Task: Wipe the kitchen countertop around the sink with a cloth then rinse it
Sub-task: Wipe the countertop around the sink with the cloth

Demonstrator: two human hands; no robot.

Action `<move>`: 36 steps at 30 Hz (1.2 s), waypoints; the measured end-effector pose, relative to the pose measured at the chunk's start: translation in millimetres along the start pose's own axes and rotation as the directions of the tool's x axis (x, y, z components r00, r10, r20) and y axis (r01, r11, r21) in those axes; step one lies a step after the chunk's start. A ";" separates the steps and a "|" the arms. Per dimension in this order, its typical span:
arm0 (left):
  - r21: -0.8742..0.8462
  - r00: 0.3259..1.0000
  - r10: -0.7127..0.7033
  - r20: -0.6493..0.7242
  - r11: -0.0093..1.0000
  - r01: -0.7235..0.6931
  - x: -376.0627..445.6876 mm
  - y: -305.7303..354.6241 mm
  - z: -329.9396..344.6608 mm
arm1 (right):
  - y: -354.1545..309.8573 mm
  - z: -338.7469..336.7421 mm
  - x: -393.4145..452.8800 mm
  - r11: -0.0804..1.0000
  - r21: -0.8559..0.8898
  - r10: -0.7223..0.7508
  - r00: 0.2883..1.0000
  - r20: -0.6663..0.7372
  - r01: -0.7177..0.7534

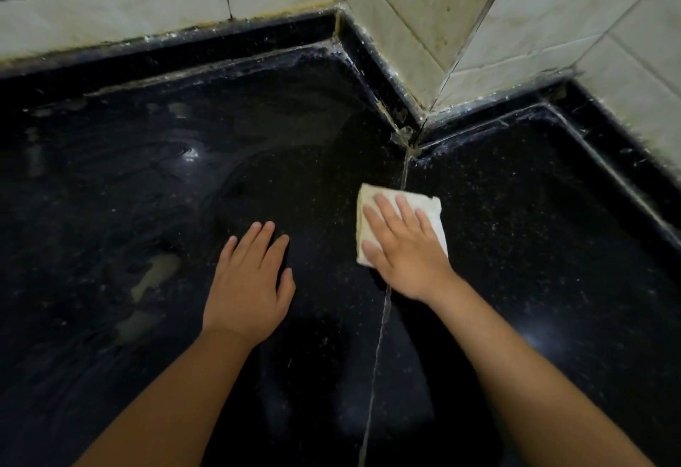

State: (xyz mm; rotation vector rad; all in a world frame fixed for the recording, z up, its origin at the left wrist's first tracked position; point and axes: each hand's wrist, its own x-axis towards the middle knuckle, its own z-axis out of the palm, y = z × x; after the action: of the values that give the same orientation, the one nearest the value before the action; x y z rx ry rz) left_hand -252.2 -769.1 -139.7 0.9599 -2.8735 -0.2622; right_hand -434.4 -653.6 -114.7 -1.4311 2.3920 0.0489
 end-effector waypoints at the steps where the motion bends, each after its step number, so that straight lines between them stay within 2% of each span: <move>1: 0.008 1.000 0.001 -0.004 1.000 -0.001 0.1 0.3 -0.1 | -2.9 -6.0 22.8 1.000 0.015 0.021 1.000 0.013 -0.021; 6: 0.005 1.000 -0.015 -0.003 1.000 0.015 -0.2 1.1 1.1 | -27.7 -24.5 100.1 1.000 0.014 0.014 1.000 0.020 -0.014; 10: 0.058 1.000 -0.003 0.012 0.998 0.002 -1.7 0.8 -0.2 | -32.8 -19.2 72.1 0.992 -0.051 -0.111 0.994 0.021 0.112; 13: -0.008 1.000 0.029 -0.008 1.000 -0.029 7.6 -2.1 -6.9 | -23.3 -17.1 45.3 0.979 -0.073 -0.181 0.978 0.102 0.189; 17: 0.044 0.993 0.105 -0.043 0.994 -0.104 25.5 -21.9 -11.3 | -13.0 -35.7 84.4 0.991 -0.100 -0.071 0.990 0.124 0.084; 22: 0.087 0.999 0.038 -0.037 0.996 -0.034 36.2 -39.9 -1.7 | -30.0 -55.3 181.4 0.997 -0.064 0.038 0.999 0.034 -0.035; 26: 0.061 0.999 0.022 -0.046 0.998 -0.019 36.1 -39.2 0.8 | -51.8 -63.3 233.9 0.999 -0.023 0.048 0.999 -0.011 -0.048; 29: 0.064 1.000 0.009 -0.015 0.998 -0.008 35.7 -38.4 -1.3 | -74.7 -59.3 225.1 0.993 -0.080 -0.084 0.996 0.024 0.085; 33: 0.043 1.000 -0.009 0.000 0.999 0.009 35.6 -37.7 -3.3 | -63.9 -42.2 152.3 0.946 -0.130 -0.287 0.953 0.092 0.297; 34: 0.057 1.000 -0.009 0.012 0.998 0.009 35.3 -37.3 -3.9 | -50.3 -42.5 139.7 0.949 -0.121 -0.279 0.954 0.111 0.292; 36: 0.075 1.000 -0.009 0.030 0.997 0.007 36.3 -36.8 -6.3 | -23.9 -50.9 141.5 0.974 -0.129 -0.175 0.979 0.101 0.188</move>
State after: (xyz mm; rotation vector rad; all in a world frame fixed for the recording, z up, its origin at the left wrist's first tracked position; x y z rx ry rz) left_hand -258.6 -820.8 -139.2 0.9882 -2.9265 -0.1719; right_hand -488.6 -795.8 -107.9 -1.6687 2.2139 0.2313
